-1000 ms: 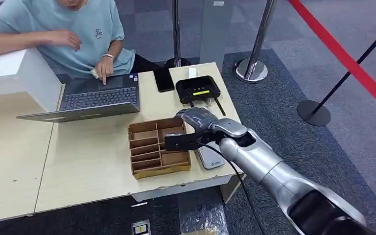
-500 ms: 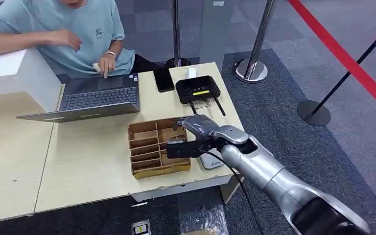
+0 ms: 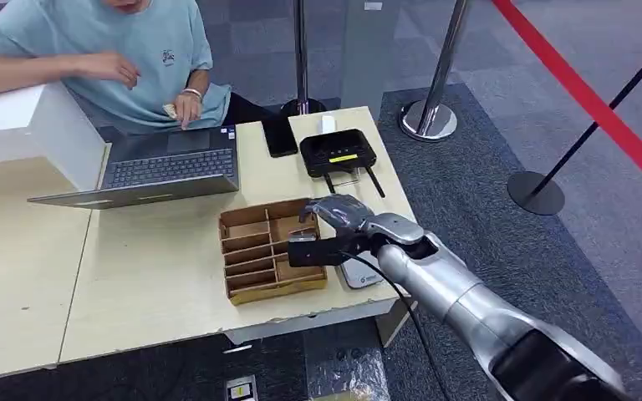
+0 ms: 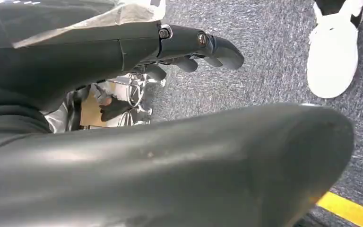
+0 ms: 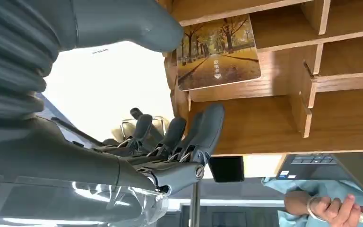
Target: Pass the card to the sensor for recognition and then transmit it.
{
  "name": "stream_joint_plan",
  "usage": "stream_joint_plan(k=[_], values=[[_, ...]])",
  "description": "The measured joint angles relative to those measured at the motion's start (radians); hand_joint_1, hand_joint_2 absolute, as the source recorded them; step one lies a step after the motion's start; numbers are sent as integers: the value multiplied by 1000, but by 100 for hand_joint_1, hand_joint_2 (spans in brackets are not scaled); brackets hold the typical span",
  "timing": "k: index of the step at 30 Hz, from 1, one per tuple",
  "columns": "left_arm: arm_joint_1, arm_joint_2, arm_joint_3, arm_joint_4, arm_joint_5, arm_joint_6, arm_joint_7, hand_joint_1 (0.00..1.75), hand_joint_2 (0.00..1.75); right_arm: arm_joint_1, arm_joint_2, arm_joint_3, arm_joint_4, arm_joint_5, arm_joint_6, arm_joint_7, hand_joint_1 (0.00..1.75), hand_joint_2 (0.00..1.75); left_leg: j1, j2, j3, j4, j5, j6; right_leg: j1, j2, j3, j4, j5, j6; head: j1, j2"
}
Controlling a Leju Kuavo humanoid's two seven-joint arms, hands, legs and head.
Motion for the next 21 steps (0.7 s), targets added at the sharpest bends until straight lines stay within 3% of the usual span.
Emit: stream_joint_plan(k=[9, 14, 15, 16, 18, 19, 21], values=[[0, 0, 0, 0, 0, 0, 0, 0, 0, -23, 22, 0, 62, 0, -11, -13, 61, 175, 0, 0, 0, 0, 0, 0, 0, 0, 0, 0, 1, 0, 0, 0], [0, 0, 0, 0, 2, 1, 1, 0, 0, -31, 33, 0, 87, 0, -18, -23, 73, 175, 0, 0, 0, 0, 0, 0, 0, 0, 0, 0, 1, 0, 0, 0], [0, 0, 0, 0, 2, 1, 1, 0, 0, -32, 35, 0, 92, 0, -18, -24, 89, 175, 0, 0, 0, 0, 0, 0, 0, 0, 0, 0, 1, 0, 0, 0], [0, 0, 0, 0, 2, 1, 1, 0, 0, -34, 36, 0, 95, 0, -19, -25, 117, 175, 0, 0, 0, 0, 0, 0, 0, 0, 0, 0, 1, 0, 0, 0], [0, 0, 0, 0, 2, 2, 1, 0, 0, -35, 42, 0, 101, 0, -19, -27, 124, 175, 0, 0, 0, 0, 0, 0, 0, 0, 0, 0, 1, 0, 0, 0], [0, 0, 0, 0, 2, 2, 1, 0, 0, -35, 45, 0, 105, 0, -19, -27, 145, 175, 0, 0, 0, 0, 0, 0, 0, 0, 0, 0, 1, 0, 0, 0], [0, -1, 0, 0, 2, 2, 1, 0, 0, -38, 52, 0, 110, 0, -19, -28, 155, 175, 0, 0, 1, 0, 0, 0, 0, 0, 0, 0, 1, 0, 0, 0]])
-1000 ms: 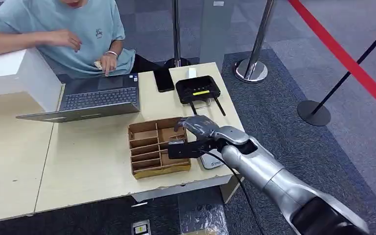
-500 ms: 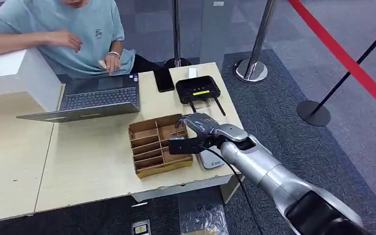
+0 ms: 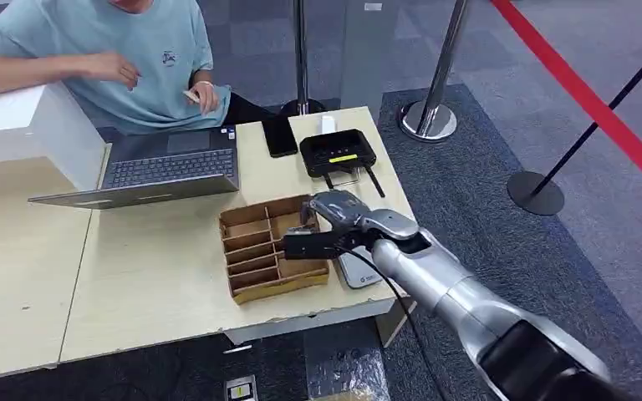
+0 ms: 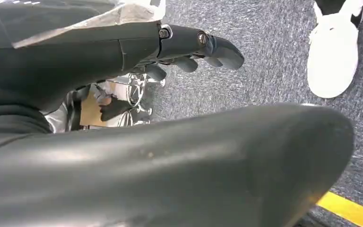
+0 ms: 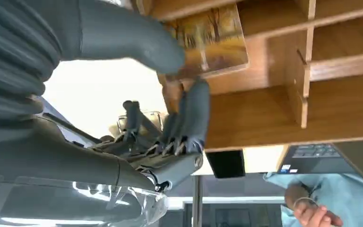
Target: Pass the card to the sensor for recognition and then transmit it.
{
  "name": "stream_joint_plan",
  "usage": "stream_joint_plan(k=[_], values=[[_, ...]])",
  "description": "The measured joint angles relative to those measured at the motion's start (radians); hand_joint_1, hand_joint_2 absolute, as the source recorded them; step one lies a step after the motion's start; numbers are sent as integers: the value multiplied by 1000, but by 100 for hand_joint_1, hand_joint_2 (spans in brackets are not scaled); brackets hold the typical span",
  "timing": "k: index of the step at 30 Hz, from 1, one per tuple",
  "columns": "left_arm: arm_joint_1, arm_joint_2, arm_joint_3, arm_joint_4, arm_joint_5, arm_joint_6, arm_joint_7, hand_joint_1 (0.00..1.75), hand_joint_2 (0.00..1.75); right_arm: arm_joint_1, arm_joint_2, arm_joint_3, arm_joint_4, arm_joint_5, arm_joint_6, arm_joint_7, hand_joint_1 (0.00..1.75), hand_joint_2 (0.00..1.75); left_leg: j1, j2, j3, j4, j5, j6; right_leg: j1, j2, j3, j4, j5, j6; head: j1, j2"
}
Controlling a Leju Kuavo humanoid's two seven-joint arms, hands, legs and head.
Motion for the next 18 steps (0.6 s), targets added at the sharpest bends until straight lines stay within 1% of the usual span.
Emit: stream_joint_plan(k=[1, 8, 13, 14, 15, 16, 17, 18], values=[[0, 0, 0, 0, 0, 0, 0, 0, 0, -1, 2, 0, 1, 0, 0, 0, 162, 175, 0, 0, 0, 0, 0, 0, 0, 0, 0, 0, 0, 0, 0, 0], [0, -1, 0, 0, 3, 2, -4, 0, 0, 2, 22, 2, 9, -2, 3, -3, 159, 175, 0, 0, 0, 0, 0, 0, 0, 0, 0, 0, 0, 0, 0, 0], [0, -1, 0, 0, 4, 5, -4, 0, 0, 2, 27, 2, 12, -9, 2, -3, 166, 175, 0, 0, 0, 0, 0, 0, 0, 0, 0, 0, 0, 0, 0, 0], [0, -1, 0, 0, 4, 5, -4, 0, 0, 2, 28, 2, 14, -10, 2, -3, 162, 175, 0, 0, 0, 0, 0, 0, 0, 0, 0, 0, 0, 0, 1, 0], [0, -1, 0, 0, 4, 5, -4, 0, 0, 2, 29, 2, 14, -10, 2, -3, 152, 175, 0, 0, 0, 0, 0, 0, 0, 0, 0, 0, 0, 0, 0, 0], [0, -1, 0, 0, 4, 5, -2, 0, 0, 2, 29, 2, 14, -10, 2, -3, 115, 175, 0, 0, 0, 0, 0, 0, 0, 0, 0, 0, 0, 0, 0, 0], [0, -1, 0, 0, 4, 5, -1, 0, 0, 2, 30, 2, 14, -11, 2, -3, 115, 175, 0, 0, 0, 0, 0, 0, 0, 0, 0, 0, 0, 0, 0, 0], [0, -1, 0, 0, 5, 5, -1, 0, 0, 2, 30, 2, 14, -13, 2, -3, 94, 175, 0, 0, 0, 0, 0, 0, 0, 0, 0, 0, 0, 0, 0, 0]])
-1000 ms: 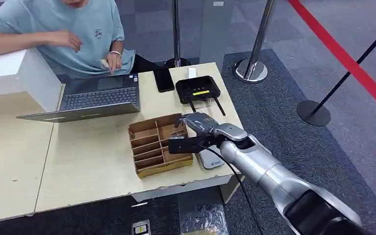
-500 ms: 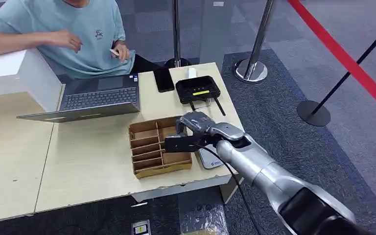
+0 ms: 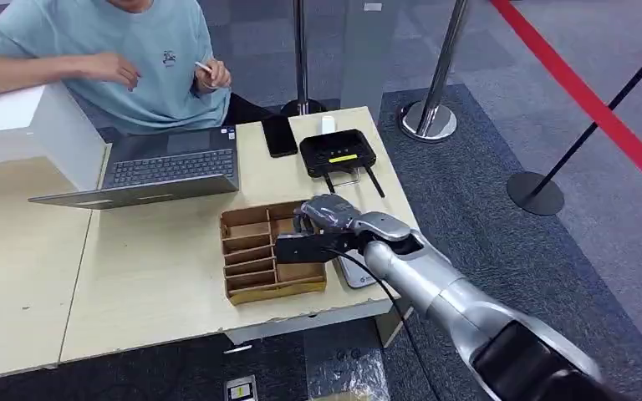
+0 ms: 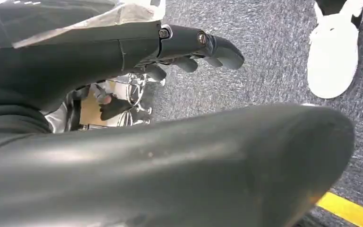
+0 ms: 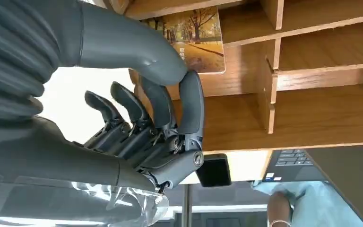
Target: Pass the card to the sensor for recognition and then transmit it.
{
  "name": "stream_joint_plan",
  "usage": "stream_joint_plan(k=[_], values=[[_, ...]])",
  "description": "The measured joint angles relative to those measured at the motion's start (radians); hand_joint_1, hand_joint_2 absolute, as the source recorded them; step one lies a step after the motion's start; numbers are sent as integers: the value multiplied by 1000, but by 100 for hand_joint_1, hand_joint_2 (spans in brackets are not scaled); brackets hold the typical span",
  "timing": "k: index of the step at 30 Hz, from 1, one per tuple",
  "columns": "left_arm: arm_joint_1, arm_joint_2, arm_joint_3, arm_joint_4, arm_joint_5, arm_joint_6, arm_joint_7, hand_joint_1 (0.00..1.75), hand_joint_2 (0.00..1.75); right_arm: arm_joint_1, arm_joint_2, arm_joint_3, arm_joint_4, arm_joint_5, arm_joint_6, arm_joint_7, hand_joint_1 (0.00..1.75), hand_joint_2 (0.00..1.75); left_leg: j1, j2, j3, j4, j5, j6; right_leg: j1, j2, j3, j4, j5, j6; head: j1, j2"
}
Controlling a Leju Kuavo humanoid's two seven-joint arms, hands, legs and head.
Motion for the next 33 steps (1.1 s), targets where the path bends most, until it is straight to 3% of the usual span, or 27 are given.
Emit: stream_joint_plan(k=[6, 10, 25, 33], values=[[0, 0, 0, 0, 2, 0, 0, 0, 0, 3, 2, 0, 1, -3, 1, 0, 87, 175, 0, 0, 0, 0, 0, 0, 0, 0, 0, 0, 0, 0, 0, 0], [0, 0, 0, 0, 5, 1, 0, 0, 0, 3, 1, 0, -3, -3, 4, 2, 72, 175, 0, 0, -1, 0, 0, 0, 0, 0, 0, 0, 0, 0, 0, 0], [0, 0, 0, 0, 7, 2, -4, 0, 0, 10, -7, 1, -84, -7, 33, 33, 82, 175, 0, 0, 0, 0, 0, 0, 0, 0, 0, 0, 0, 0, 0, 0], [0, 0, 0, 0, 8, 2, -5, 0, 0, 10, -15, 0, -119, -13, 47, 47, 79, 175, 0, 0, -1, 0, 0, 0, 0, 0, 0, 0, 0, 0, 0, 0]])
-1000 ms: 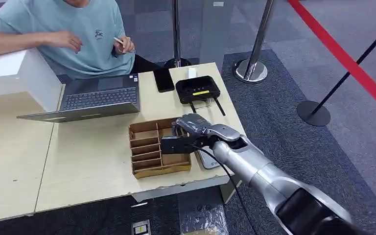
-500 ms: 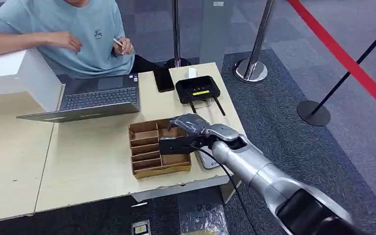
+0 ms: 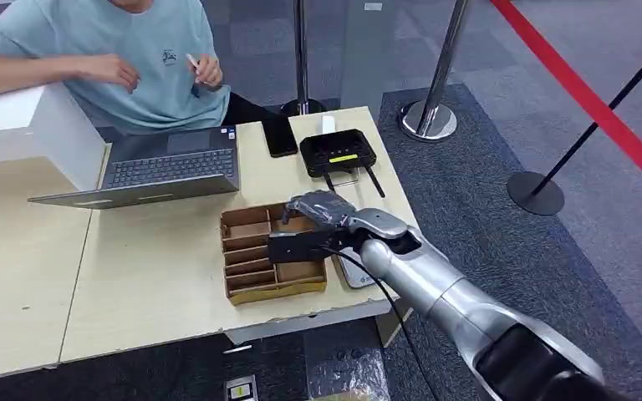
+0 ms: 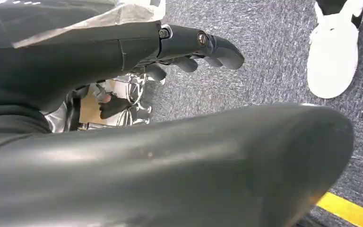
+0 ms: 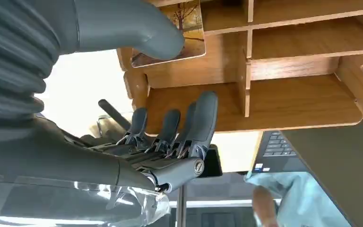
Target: Pass the card to the sensor for recognition and then transmit it.
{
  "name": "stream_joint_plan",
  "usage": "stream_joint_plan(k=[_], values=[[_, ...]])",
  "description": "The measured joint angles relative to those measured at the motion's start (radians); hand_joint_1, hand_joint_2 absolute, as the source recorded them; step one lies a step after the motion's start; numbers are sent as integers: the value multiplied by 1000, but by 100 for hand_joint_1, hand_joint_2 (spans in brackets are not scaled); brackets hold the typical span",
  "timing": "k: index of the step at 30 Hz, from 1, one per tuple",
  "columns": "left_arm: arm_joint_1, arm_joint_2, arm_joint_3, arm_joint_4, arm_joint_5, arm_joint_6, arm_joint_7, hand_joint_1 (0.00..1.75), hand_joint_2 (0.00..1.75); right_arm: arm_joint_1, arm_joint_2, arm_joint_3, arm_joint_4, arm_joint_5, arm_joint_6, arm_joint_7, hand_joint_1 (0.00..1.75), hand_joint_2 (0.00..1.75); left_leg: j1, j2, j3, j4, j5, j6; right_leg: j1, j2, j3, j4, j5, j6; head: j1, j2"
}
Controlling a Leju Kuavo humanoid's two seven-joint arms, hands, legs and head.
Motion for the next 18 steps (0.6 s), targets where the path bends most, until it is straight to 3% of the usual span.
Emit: stream_joint_plan(k=[13, 18], values=[[0, 0, 0, 0, -1, -2, 2, 0, 0, 7, -11, 4, 18, 7, 8, -7, 79, 175, 0, 0, 0, 0, 0, 0, 0, 0, 0, 0, 0, 0, 0, 0], [0, 0, 0, 0, -2, -2, 2, 0, 0, 6, -9, 4, 32, 7, 6, -16, 89, 175, 0, 0, 0, 0, 0, 0, 0, 0, 0, 0, 0, 0, 0, 0]])
